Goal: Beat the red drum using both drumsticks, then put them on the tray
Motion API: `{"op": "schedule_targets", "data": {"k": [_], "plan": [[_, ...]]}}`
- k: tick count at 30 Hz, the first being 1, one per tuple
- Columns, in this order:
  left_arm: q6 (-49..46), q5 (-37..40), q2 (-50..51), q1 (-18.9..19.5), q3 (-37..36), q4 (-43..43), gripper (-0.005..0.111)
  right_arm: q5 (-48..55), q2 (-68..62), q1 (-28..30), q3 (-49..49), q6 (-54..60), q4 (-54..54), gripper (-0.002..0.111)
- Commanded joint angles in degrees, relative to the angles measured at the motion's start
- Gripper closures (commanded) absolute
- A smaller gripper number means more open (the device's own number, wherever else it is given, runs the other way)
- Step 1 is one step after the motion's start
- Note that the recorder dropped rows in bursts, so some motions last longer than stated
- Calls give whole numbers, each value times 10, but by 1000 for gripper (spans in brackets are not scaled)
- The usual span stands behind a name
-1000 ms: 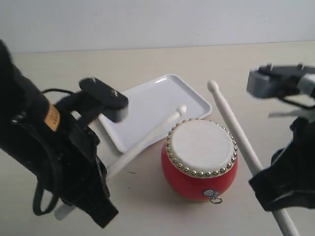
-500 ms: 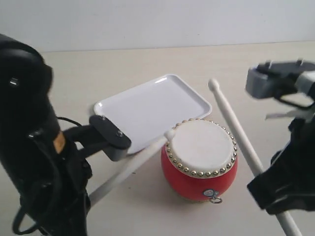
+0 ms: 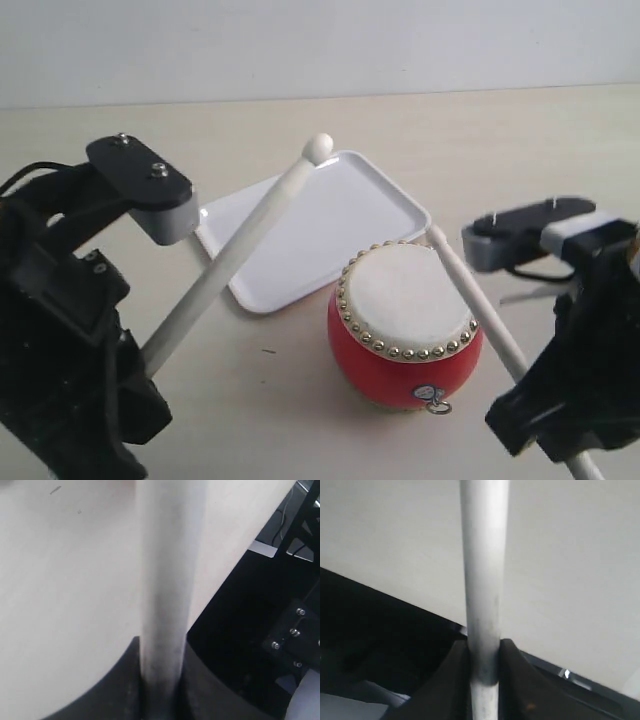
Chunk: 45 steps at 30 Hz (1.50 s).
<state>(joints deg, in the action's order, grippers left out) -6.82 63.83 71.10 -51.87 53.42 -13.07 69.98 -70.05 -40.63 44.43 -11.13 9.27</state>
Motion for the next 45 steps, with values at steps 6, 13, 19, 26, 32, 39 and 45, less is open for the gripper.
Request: {"op": "schedule_targets", "data": {"k": [6, 13, 19, 26, 32, 39, 45], "plan": [[-79, -18, 232, -1, 8, -42, 107, 0, 134, 0, 86, 3, 36, 108], [-95, 47, 313, -1, 30, -42, 107, 0, 130, 0, 85, 3, 35, 108], [-82, 61, 173, -1, 30, -36, 107, 0, 64, 0, 32, 5, 9, 108], [-58, 59, -4, -1, 30, -34, 107, 0, -64, 0, -62, 25, 7, 108], [-45, 54, -43, -1, 30, -19, 107, 0, -49, 0, -17, 33, 23, 108], [-85, 29, 123, -1, 39, -60, 107, 0, 61, 0, 91, 17, 68, 108], [-127, 61, 319, -1, 103, -47, 107, 0, 101, 0, 116, 6, 62, 108]]}}
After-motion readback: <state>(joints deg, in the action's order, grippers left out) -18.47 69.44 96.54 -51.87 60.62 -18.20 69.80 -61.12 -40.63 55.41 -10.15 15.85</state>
